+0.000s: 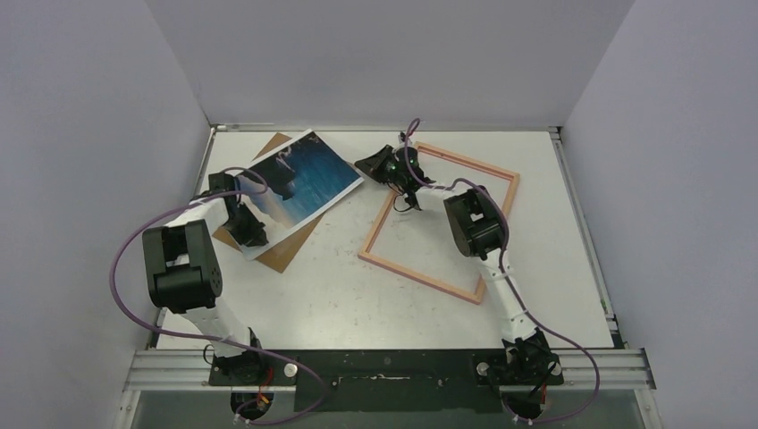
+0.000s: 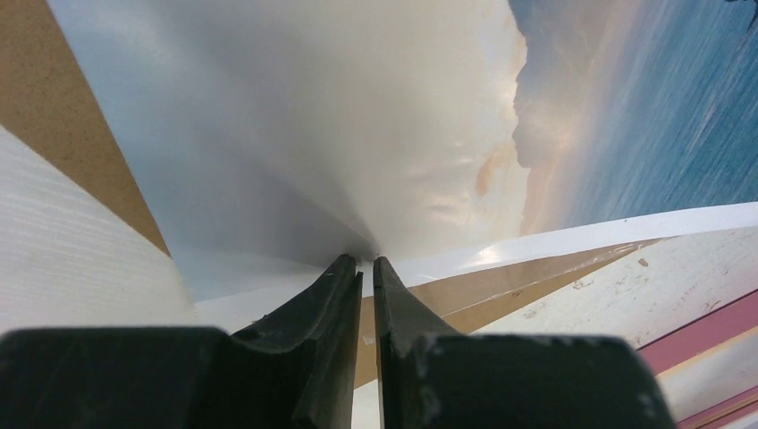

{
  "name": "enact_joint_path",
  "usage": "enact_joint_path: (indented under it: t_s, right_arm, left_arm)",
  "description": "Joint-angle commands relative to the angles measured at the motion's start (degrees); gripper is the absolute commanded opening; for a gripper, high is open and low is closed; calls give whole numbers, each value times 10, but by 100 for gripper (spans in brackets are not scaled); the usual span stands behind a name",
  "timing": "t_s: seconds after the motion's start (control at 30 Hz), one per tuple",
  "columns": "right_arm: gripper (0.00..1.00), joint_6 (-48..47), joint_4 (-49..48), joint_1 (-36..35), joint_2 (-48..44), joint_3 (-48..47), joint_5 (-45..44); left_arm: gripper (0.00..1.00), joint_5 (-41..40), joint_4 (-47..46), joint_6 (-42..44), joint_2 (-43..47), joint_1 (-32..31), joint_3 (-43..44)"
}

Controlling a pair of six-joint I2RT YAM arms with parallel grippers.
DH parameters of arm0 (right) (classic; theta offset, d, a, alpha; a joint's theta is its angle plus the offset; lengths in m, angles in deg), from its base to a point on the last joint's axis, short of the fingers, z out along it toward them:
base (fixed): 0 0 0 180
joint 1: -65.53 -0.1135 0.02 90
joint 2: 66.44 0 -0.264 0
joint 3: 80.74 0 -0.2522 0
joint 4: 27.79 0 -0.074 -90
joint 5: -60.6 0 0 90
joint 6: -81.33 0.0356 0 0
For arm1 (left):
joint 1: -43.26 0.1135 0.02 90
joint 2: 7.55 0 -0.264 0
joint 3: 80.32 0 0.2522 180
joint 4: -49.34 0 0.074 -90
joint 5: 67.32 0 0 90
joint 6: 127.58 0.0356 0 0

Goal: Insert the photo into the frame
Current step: Pick up the photo frame item at the center of the board.

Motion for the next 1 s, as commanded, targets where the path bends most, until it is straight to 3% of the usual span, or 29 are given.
enact_joint_path:
  t_s: [0.0,0.2,0.43,0.77,0.97]
  right_arm:
    - [0,-69,16,-4,-99,9,-38]
    - [0,-137,51,4,-191,30,-48]
    - [0,-193,115,6,-267,19,-3]
    - [0,-274,243,0,-349,57,-29]
    - [0,-301,280,9,-388,72,-59]
  left_arm:
    - [11,-34,19,-5,32,9,-27]
    - [14,-86,-5,-15,129,12,-69]
    - [18,-77,-48,-34,190,14,-114]
    - [26,-45,-110,-50,205,29,-123]
    - [21,-80,-55,-73,116,37,-90]
